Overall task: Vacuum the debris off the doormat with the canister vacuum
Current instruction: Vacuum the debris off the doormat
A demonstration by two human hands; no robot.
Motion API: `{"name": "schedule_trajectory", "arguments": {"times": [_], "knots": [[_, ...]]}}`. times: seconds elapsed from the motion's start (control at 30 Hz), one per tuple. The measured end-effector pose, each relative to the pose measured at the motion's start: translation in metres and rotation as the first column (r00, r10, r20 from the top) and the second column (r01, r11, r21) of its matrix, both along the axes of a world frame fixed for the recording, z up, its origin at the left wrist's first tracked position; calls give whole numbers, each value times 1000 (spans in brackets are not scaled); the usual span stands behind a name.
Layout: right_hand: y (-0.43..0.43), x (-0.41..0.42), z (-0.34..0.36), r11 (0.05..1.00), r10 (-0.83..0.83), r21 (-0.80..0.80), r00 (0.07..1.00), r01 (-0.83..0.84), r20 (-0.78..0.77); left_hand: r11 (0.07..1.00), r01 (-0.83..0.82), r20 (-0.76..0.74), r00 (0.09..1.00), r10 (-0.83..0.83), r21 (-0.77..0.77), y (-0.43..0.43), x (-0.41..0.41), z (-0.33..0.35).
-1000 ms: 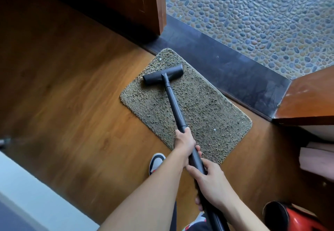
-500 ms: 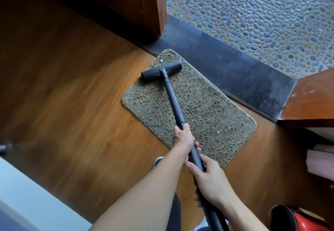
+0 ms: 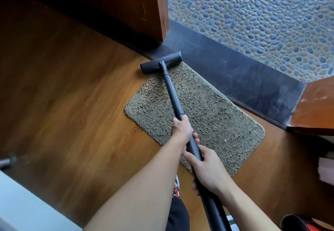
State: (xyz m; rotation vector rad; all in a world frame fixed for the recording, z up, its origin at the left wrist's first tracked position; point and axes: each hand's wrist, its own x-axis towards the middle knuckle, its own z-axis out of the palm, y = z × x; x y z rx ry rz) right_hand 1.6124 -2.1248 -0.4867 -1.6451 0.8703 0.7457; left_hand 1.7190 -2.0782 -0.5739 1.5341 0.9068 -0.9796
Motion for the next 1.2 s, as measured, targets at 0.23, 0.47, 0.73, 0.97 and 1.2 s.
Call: {"name": "schedule_trajectory", "arguments": {"times": [0.23,0.47,0.73,0.97,1.2], "knots": [[-6,-27,14,985,-116,122,992,120,-43,1000,28,-52,998,-28,-10,-5,-31,8],[-6,-60,19,989,-100,103,993,106,-63,1000,23,-66,998,-23,0,-4,-71,12],[0,-41,10,987,-120,98,992,124,-42,998,32,-7,999,-31,50,-3,-47,3],[-1,-11,0,992,-97,81,995,99,-34,999,15,0,1000,-15,39,-3,-14,0],[-7,-55,14,994,-69,79,996,73,-50,1000,2,-69,998,-3,-12,-3,-61,14]]}}
